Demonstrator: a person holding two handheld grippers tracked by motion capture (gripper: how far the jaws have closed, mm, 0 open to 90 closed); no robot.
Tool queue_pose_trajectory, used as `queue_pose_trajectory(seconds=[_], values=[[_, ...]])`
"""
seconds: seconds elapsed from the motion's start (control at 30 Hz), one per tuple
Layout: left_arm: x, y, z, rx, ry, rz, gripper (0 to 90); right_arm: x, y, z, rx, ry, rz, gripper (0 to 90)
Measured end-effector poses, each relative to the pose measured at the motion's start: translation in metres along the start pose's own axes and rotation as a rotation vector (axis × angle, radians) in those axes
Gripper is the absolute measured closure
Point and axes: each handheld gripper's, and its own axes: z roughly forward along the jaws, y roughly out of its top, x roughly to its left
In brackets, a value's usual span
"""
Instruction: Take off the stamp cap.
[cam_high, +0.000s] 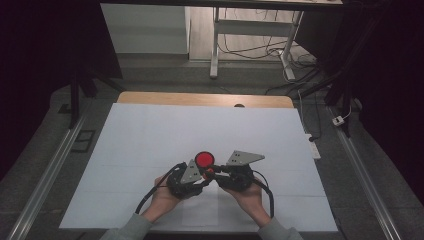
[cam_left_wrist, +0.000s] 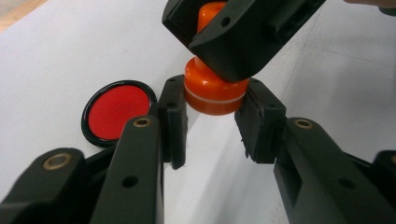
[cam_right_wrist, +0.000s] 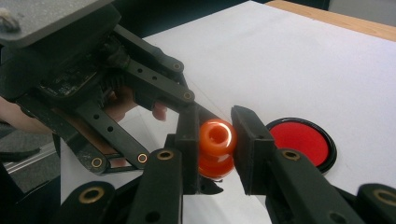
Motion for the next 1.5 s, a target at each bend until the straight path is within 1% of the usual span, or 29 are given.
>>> queue_pose_trajectory(seconds=[0.2, 0.3, 0.43, 0.7, 0.93, 1.03, 1.1, 1.3, 1.5], values=[[-0.0002, -0.0007, 0.0002, 0.007, 0.003, 0.010, 65.4, 0.0003, -0.0007, 0.0013, 0.001, 0.001, 0.002, 72.0], [-0.0002, -0.0014, -0.0004, -0.002, 0.002, 0.011, 65.6, 0.0008, -0.0009, 0.0012, -0.002, -0.002, -0.005, 72.1], [-0.0001, -0.0019, -0.0003, 0.001, 0.000, 0.013, 65.7, 0.0012, -0.0010, 0.0012, -0.004, -0.002, -0.007, 72.2], [0.0000, -0.0027, 0.0000, 0.001, -0.006, 0.005, 65.9, 0.0028, -0.0014, 0.0017, -0.002, -0.010, -0.023, 72.4], [0.0005, -0.0032, 0.0000, 0.003, -0.009, 0.008, 65.9, 0.0048, -0.0014, 0.0022, 0.003, -0.021, -0.043, 72.4], [0.0001, -0.0033, 0.0001, -0.003, -0.008, 0.005, 65.9, 0.0054, -0.0014, 0.0023, -0.003, -0.023, -0.045, 72.5], [0.0002, -0.0032, -0.0004, 0.001, -0.006, 0.015, 66.0, 0.0057, -0.0016, 0.0022, -0.005, -0.023, -0.046, 72.5], [-0.0001, -0.0032, -0.0003, 0.003, -0.006, 0.018, 66.0, 0.0060, -0.0015, 0.0018, -0.001, -0.025, -0.047, 72.6], [-0.0004, -0.0033, -0.0002, 0.006, -0.006, 0.018, 66.0, 0.0060, -0.0018, 0.0020, -0.002, -0.023, -0.037, 72.6]])
